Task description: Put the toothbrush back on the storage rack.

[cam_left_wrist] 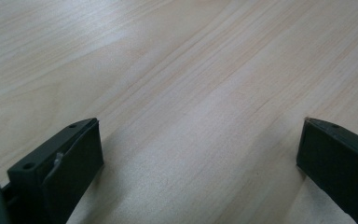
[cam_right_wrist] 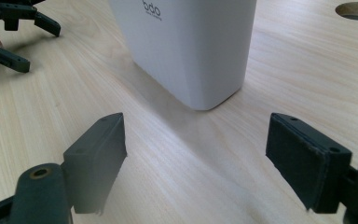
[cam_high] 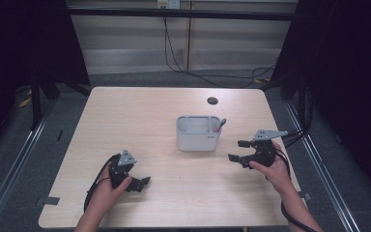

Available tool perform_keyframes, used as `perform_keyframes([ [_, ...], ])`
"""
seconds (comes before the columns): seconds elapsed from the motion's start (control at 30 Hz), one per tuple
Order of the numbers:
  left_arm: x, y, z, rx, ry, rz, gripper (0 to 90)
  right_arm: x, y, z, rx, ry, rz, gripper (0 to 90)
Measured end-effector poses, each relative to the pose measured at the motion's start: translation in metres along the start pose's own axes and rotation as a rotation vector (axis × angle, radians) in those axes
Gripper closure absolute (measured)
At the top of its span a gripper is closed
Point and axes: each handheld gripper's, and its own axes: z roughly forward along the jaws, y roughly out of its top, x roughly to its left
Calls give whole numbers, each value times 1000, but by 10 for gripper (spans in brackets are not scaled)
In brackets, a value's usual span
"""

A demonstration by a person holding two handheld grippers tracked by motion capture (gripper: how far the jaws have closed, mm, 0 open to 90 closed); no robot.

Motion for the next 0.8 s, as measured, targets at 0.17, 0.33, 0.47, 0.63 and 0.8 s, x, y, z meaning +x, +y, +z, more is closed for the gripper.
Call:
perform_keyframes([
  [0.17,0,0,0,0,-1,0,0,-2,-4,0,24,-12,-12,189],
  [0.33,0,0,0,0,0,0,0,-3,-8,1,48,-19,-25,188],
  [0.47,0,0,0,-1,0,-1,0,-4,-12,1,64,-23,-24,188],
  [0.63,0,0,0,-3,-1,-5,0,-5,-16,2,94,-37,-32,188],
  [0.8,0,0,0,0,0,0,0,-6,-18,3,113,-50,-41,188],
])
